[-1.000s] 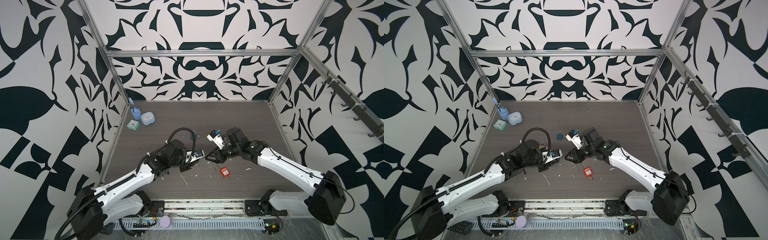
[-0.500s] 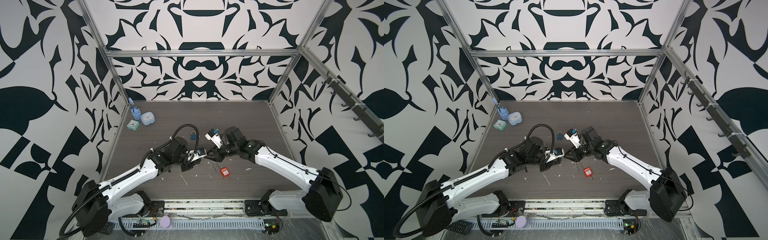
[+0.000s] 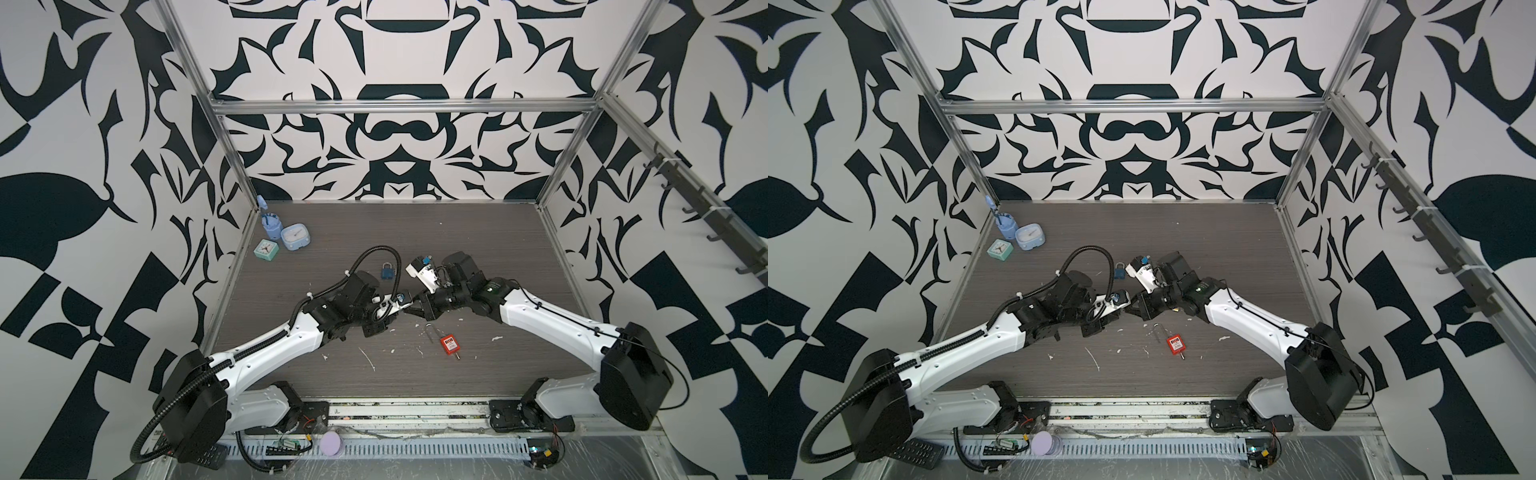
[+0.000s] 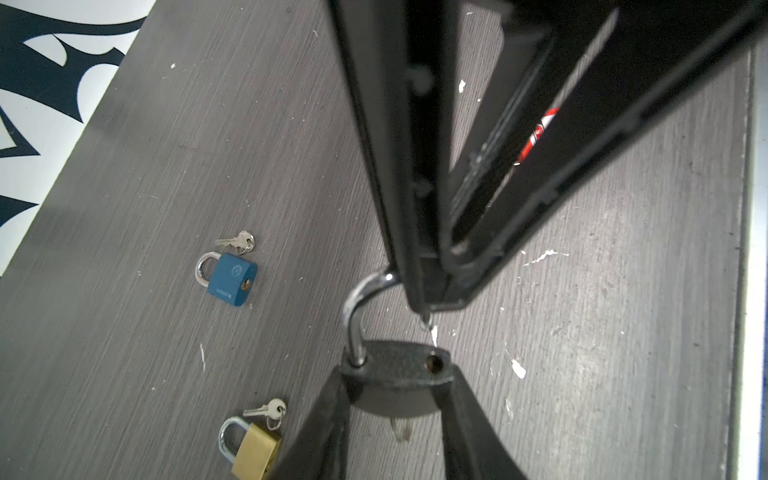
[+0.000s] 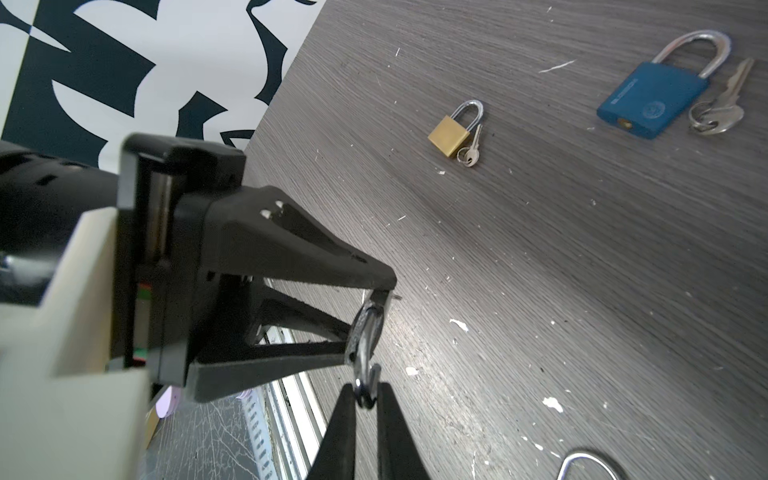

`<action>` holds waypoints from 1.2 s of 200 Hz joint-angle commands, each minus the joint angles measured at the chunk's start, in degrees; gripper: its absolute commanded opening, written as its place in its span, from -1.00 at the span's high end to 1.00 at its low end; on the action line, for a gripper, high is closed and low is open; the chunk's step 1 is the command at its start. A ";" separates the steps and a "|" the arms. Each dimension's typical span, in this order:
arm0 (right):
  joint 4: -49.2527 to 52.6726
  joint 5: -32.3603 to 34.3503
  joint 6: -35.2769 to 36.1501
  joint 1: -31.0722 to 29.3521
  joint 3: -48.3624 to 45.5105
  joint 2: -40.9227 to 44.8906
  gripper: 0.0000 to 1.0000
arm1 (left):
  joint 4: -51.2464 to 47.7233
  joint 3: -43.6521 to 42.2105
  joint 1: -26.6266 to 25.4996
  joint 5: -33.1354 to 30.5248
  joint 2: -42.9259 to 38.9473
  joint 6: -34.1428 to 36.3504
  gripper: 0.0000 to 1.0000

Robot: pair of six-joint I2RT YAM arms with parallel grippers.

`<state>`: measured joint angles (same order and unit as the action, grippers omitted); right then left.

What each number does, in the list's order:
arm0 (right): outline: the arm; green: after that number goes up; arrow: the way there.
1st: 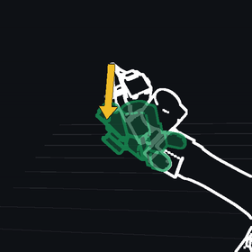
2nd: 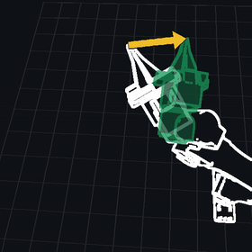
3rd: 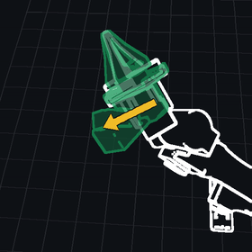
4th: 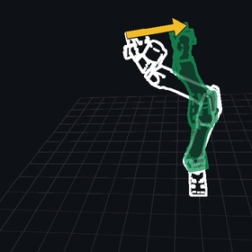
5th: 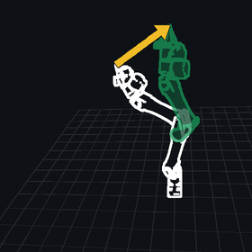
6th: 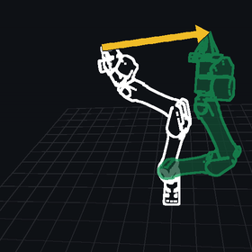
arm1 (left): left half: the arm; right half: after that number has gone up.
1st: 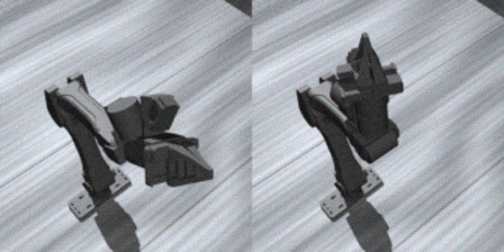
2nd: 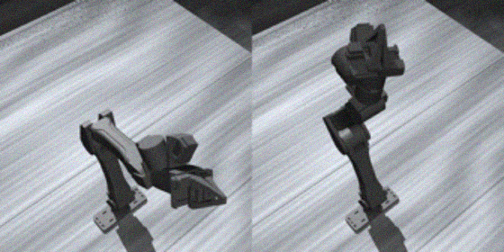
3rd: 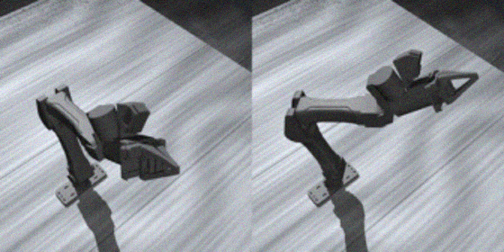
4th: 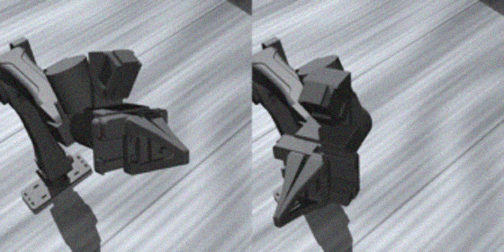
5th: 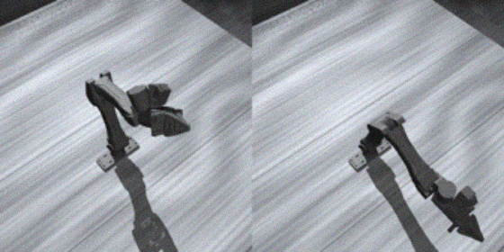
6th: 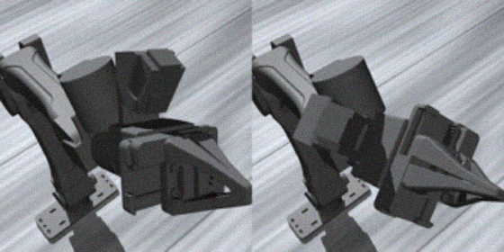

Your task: Lock with the key

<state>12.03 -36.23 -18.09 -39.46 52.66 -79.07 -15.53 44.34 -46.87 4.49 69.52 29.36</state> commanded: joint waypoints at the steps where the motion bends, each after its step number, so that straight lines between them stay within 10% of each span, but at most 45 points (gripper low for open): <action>1: -2.45 -0.48 -0.80 -0.20 2.53 0.19 0.65 | 1.47 2.07 0.12 0.03 0.13 0.08 1.00; 93: -4.65 2.92 -3.54 -0.26 3.32 -0.35 0.57 | 2.06 1.37 0.11 0.16 -0.76 -0.27 1.00; 240: -7.28 1.90 -12.46 -0.18 4.11 -4.64 1.00 | 14.19 -1.66 -1.29 -10.56 -1.04 -2.29 1.00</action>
<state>4.97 -32.86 -28.56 -39.29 55.20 -83.13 -10.15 43.20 -47.46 -4.78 69.52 27.83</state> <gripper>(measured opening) 0.074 0.338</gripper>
